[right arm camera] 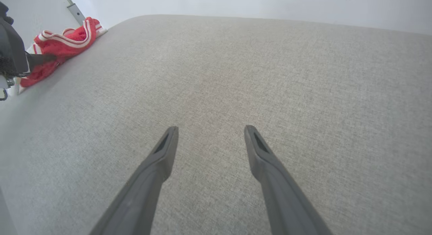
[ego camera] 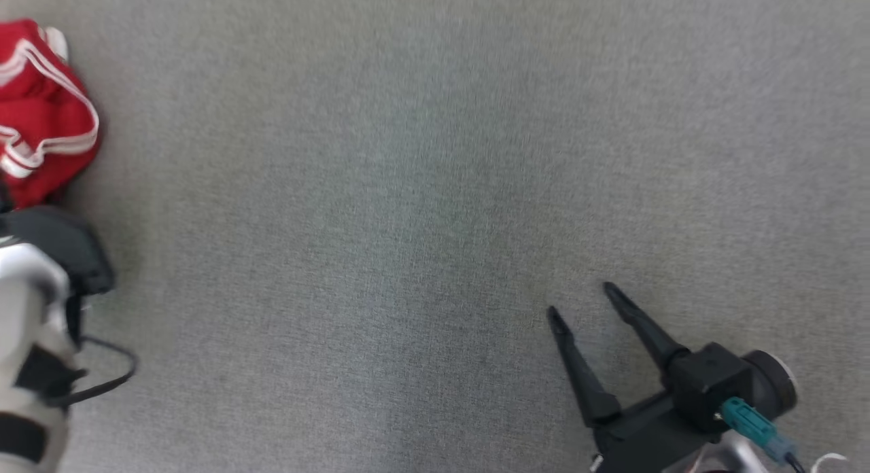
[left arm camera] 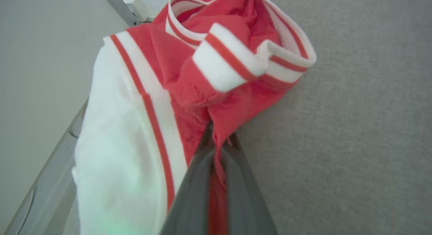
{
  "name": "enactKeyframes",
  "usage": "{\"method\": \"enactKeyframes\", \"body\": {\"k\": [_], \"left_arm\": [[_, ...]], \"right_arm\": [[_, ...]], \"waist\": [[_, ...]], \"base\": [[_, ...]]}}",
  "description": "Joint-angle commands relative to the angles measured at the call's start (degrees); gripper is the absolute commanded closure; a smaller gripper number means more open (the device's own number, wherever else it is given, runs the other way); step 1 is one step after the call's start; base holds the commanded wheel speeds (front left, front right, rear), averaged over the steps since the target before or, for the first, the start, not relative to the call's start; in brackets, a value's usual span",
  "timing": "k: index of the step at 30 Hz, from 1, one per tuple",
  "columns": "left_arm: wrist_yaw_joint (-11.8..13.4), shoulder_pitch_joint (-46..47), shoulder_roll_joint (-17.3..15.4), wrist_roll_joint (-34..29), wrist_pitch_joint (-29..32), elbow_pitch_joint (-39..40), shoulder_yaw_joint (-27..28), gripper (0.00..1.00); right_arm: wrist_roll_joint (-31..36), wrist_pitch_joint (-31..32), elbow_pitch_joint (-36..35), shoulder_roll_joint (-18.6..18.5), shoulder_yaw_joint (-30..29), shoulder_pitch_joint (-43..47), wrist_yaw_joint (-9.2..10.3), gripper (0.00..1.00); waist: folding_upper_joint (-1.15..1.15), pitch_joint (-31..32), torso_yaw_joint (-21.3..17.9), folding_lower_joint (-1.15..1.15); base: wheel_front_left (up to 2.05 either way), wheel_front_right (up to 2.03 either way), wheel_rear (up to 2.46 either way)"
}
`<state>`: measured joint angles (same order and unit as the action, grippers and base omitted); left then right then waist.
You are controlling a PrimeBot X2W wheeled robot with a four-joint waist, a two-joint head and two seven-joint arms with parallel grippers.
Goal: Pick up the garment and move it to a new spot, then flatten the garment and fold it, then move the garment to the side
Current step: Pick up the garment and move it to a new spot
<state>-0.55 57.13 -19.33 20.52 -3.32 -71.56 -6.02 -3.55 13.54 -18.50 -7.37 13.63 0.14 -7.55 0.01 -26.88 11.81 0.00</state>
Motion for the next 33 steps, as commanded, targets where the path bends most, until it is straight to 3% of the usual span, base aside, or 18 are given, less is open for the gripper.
{"method": "enactKeyframes", "body": {"k": [1,8,15,18,24,33], "left_arm": [[-0.08,-1.07,-2.15,0.0,-1.06,-0.24,0.03,1.0],[-1.03,0.57,-6.43,-1.58,-5.07,2.5,-1.4,1.0],[0.03,1.8,-5.18,-1.69,-5.98,6.64,-2.18,1.0],[-0.55,0.61,-3.09,-2.2,-5.78,11.13,-3.77,1.0],[-1.45,-2.36,0.1,-1.06,-4.8,22.19,-5.1,1.0],[2.33,-15.0,6.0,2.49,-1.67,46.98,-5.3,1.0]], "right_arm": [[-0.82,-1.27,1.4,0.78,0.72,-1.17,0.14,0.0],[-3.18,-6.49,8.64,3.22,1.69,-4.03,0.14,0.0],[-5.33,-10.34,14.73,4.41,-0.96,-2.98,0.14,0.0],[-6.05,-11.7,17.35,4.46,-3.27,-1.1,0.14,0.0],[-7.58,-12.75,18.76,4.48,-4.87,0.15,0.14,0.0],[-7.69,-13.07,19.05,4.48,-4.35,-0.49,0.14,0.0]], "waist": [[-0.01,4.13,-0.89,0.0],[-0.01,11.85,-3.66,0.0],[-0.01,19.9,-5.56,0.0],[-0.01,24.77,-8.15,0.0],[-0.01,28.29,-13.14,0.0],[-0.01,28.38,-23.9,0.0]], "base": [[0.0,0.0,0.0],[0.0,0.0,0.0],[0.0,0.0,0.0],[0.0,0.0,0.0],[0.0,0.0,0.0],[0.0,0.0,0.0]]}}
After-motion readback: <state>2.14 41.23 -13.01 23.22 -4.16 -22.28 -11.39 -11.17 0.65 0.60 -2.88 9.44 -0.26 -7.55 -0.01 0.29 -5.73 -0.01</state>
